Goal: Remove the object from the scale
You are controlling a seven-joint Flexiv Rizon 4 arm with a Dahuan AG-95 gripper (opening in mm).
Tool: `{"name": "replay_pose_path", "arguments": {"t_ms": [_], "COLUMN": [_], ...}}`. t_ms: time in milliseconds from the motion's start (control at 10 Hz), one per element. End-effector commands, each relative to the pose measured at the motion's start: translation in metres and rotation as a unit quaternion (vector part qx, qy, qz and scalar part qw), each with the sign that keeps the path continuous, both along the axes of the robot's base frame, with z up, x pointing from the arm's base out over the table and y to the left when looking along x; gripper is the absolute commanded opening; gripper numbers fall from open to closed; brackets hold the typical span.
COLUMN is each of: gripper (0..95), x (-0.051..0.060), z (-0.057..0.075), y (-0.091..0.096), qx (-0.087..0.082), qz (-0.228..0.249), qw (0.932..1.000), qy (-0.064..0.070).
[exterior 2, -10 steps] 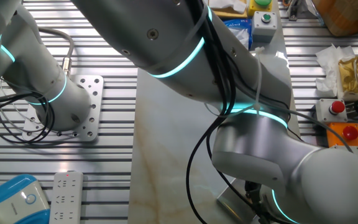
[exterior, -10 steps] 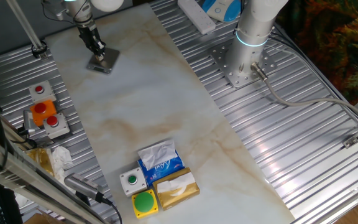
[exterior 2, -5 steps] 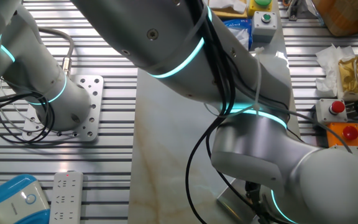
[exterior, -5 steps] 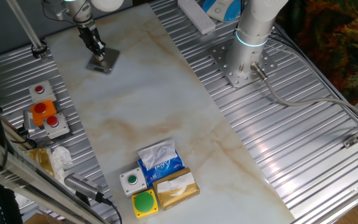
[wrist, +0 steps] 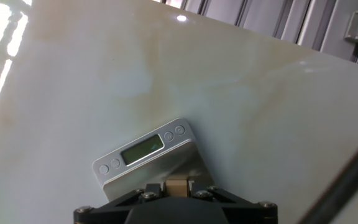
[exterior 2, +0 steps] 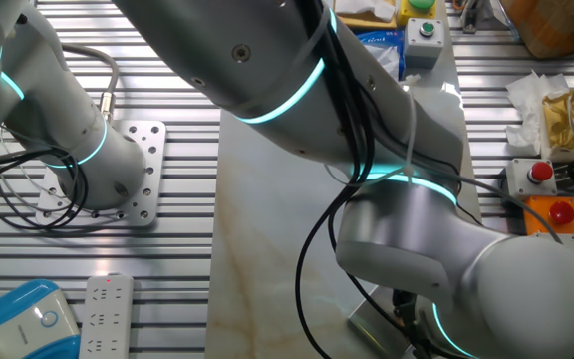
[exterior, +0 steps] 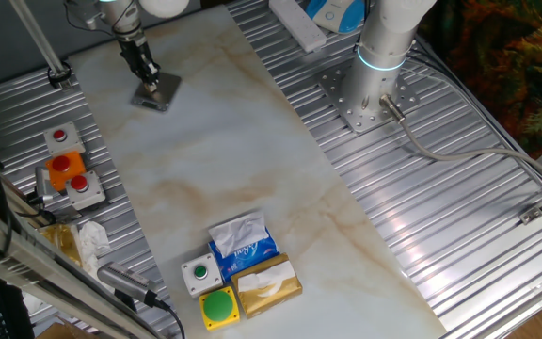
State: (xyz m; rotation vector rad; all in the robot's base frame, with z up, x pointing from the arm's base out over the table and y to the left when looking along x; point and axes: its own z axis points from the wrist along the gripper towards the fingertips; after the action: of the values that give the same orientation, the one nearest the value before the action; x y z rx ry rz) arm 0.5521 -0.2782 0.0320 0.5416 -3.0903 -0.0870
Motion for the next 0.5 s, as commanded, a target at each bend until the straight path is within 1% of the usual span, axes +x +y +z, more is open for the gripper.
{"name": "replay_pose_path", "arguments": {"t_ms": [100, 200, 300, 500], "gripper": [0.0, 0.0, 0.0, 0.0], "x": [0.0, 0.0, 0.0, 0.0], "z": [0.001, 0.006, 0.02, 0.039], "y": [0.0, 0.001, 0.004, 0.01], "qx": [-0.001, -0.001, -0.003, -0.003], "qz": [0.001, 0.0, -0.001, -0.004], "qw": [1.0, 1.0, 1.0, 1.0], "qy": [0.001, 0.002, 0.005, 0.008]}}
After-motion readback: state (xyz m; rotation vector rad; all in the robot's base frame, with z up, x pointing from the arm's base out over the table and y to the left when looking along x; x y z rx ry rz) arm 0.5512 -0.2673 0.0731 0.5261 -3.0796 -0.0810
